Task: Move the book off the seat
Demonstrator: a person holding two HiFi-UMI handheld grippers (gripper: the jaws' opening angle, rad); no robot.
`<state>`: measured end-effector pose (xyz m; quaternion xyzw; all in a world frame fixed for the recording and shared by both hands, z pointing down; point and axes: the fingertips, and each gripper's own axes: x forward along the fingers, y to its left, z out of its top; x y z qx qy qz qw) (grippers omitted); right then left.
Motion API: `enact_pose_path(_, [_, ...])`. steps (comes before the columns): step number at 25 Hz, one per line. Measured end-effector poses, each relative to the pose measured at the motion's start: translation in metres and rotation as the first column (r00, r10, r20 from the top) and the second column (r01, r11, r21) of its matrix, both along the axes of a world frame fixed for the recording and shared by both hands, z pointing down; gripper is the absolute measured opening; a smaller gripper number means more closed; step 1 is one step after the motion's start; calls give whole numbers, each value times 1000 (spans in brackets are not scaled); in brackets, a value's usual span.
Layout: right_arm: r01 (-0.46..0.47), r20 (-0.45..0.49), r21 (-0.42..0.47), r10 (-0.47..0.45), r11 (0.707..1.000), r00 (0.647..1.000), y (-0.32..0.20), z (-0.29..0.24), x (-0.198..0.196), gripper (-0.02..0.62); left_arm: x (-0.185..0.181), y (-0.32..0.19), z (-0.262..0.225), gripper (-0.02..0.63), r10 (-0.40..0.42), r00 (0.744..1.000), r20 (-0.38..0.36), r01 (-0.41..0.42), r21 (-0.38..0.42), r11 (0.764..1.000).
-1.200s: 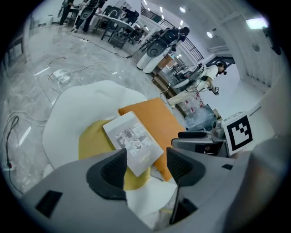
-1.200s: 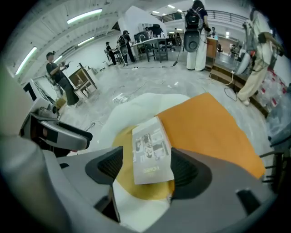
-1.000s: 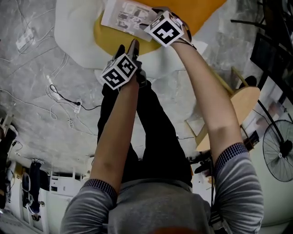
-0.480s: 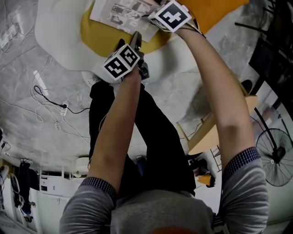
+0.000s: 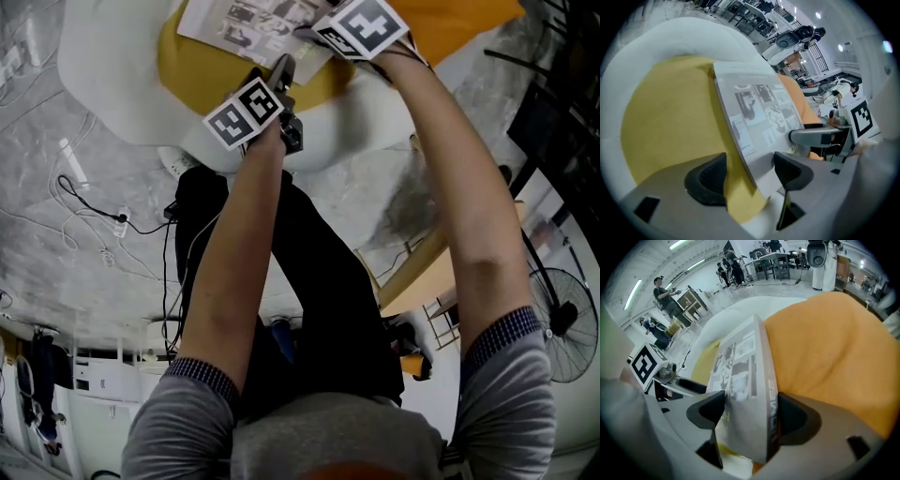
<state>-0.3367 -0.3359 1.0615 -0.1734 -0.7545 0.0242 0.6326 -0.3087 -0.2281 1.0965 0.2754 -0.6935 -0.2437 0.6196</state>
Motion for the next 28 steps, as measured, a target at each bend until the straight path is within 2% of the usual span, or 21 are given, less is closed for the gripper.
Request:
enact_pose_path(2, [3, 13, 25, -3, 1000, 1000, 3, -4, 4, 368, 2, -2, -5, 307, 9, 1000, -21, -8, 49, 999])
enact_pose_path(3, [1, 17, 35, -1, 999, 1000, 6, -5, 6, 364, 3, -2, -8, 220, 7, 999, -35, -5, 65, 998])
enact_pose_path(5, [-25, 17, 38, 24, 999, 1000, 12, -5, 12, 365, 3, 2, -13, 225, 12, 999, -45, -9, 54, 999])
enact_pose_path(10, [-110, 1, -22, 110, 994, 994, 32, -15, 33, 364, 6, 24, -33, 227, 96, 995, -15, -96, 10, 995])
enact_pose_path(15, [-233, 36, -95, 238, 968, 971, 67, -47, 40, 362, -4, 58, -76, 227, 174, 983, 61, -173, -24, 985])
enact_pose_path(23, [-384, 220, -153, 410, 911, 885, 99, -163, 28, 362, -40, 88, -196, 227, 273, 930, 245, -264, -67, 962])
enact_pose_path(25, [-423, 267, -166, 453, 891, 851, 103, -198, 26, 362, -49, 90, -233, 227, 299, 907, 298, -293, -66, 954])
enact_pose_path(28, [-487, 343, -191, 523, 852, 780, 100, -254, 22, 362, -65, 82, -291, 227, 326, 863, 387, -334, -48, 941])
